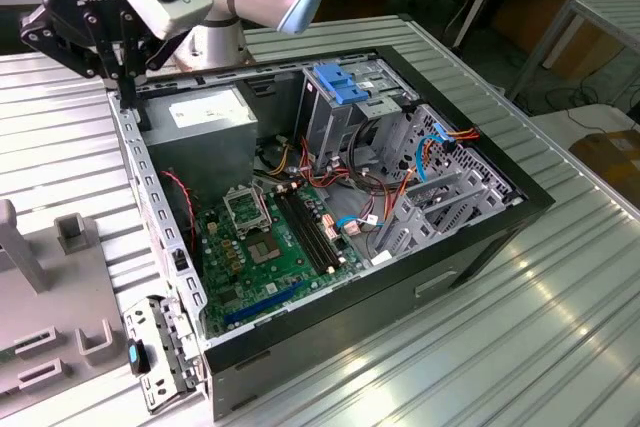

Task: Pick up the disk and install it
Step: 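Reach for the disk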

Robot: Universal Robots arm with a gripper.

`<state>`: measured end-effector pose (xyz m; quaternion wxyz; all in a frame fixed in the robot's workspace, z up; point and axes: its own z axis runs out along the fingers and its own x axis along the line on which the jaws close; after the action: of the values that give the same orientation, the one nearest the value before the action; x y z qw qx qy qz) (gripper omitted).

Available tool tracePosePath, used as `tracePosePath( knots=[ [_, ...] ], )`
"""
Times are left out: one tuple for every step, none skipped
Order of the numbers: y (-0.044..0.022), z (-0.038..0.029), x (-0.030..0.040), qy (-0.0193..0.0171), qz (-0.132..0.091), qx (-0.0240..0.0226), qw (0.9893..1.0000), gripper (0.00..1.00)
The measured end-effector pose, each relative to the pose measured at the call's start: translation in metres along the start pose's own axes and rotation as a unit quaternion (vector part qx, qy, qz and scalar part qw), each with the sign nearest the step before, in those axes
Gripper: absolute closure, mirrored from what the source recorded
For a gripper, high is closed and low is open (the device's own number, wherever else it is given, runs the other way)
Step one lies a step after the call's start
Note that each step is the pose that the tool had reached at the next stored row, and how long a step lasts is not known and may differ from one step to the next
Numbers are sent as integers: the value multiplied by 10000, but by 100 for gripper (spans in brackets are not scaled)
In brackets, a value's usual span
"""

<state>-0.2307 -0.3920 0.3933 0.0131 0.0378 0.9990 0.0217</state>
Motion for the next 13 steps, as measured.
tracePosePath(
  knots=[
    [-5,-2,70,0,1,0,10000,89],
    [-9,-4,126,1,0,1,10000,89],
    [-13,-5,173,0,0,0,10000,89],
    [-16,-6,207,0,0,0,10000,89],
    [-17,-7,228,0,0,0,10000,89],
    [-20,-7,261,0,1,0,10000,89],
    [-21,-8,284,0,1,0,10000,89],
    [-23,-9,305,0,1,0,10000,89],
    [-25,-9,328,0,0,0,10000,89],
    [-27,-11,355,1,0,1,10000,89],
    [-30,-12,398,1,0,0,10000,89],
    [-35,-13,471,0,0,0,10000,89],
    [-38,-14,509,0,1,0,10000,89]
  ],
)
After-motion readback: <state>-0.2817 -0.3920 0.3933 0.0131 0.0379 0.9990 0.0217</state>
